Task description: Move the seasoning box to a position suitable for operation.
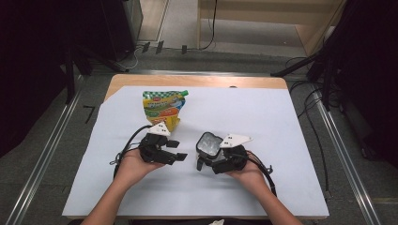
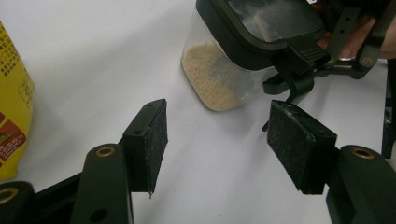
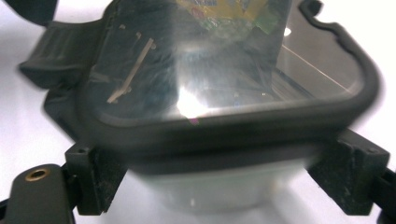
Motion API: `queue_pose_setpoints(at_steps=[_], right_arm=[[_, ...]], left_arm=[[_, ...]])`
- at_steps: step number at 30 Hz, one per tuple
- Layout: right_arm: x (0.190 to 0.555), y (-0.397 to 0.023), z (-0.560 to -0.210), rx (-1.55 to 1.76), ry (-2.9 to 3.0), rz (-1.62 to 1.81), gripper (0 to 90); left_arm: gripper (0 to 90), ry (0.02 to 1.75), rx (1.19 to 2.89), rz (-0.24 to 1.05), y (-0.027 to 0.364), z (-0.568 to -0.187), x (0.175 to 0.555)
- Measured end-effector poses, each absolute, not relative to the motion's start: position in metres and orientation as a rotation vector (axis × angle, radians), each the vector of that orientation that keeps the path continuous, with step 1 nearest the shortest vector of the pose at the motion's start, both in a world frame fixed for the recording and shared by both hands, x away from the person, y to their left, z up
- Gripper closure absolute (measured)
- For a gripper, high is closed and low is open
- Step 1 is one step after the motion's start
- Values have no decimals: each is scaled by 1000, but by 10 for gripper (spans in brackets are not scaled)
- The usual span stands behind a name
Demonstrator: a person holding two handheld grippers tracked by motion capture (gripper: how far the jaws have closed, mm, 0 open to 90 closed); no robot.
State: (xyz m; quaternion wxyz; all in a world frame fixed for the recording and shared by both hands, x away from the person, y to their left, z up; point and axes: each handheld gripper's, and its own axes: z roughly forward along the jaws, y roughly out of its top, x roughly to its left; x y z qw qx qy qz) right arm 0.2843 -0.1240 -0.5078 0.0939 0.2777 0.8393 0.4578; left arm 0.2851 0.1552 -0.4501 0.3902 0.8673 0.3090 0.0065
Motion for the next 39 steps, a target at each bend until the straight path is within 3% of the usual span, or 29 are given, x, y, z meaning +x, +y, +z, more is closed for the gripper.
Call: queue_pose_setpoints(at_steps=[11,16,17,19,20,22,24,25,27,29,39], right_arm=[[266,-154,-493,873,2526,1310,222],[261,-163,-486,884,2502,1329,321],[260,-168,-482,902,2482,1356,392],[260,-170,-481,915,2476,1358,421],[261,-174,-479,949,2473,1366,509],[262,-176,-478,979,2470,1379,589],[263,-178,-478,998,2478,1386,618],[265,-181,-478,1031,2487,1392,727],[266,-182,-477,1052,2480,1377,858],[267,-181,-474,1050,2485,1359,900],[270,-171,-472,1083,2485,1346,900]], left_arm=[[413,770,2217,10,149,-452,289],[431,785,2213,-14,147,-453,291],[446,805,2214,-31,145,-455,294],[491,808,2210,-34,145,-455,294],[525,802,2216,-22,144,-456,295],[593,798,2218,-7,143,-456,295],[704,792,2224,-6,142,-456,296],[783,773,2224,11,140,-455,297],[875,767,2215,11,137,-455,298],[900,758,2219,4,133,-456,300],[900,753,2259,18,119,-463,302]])
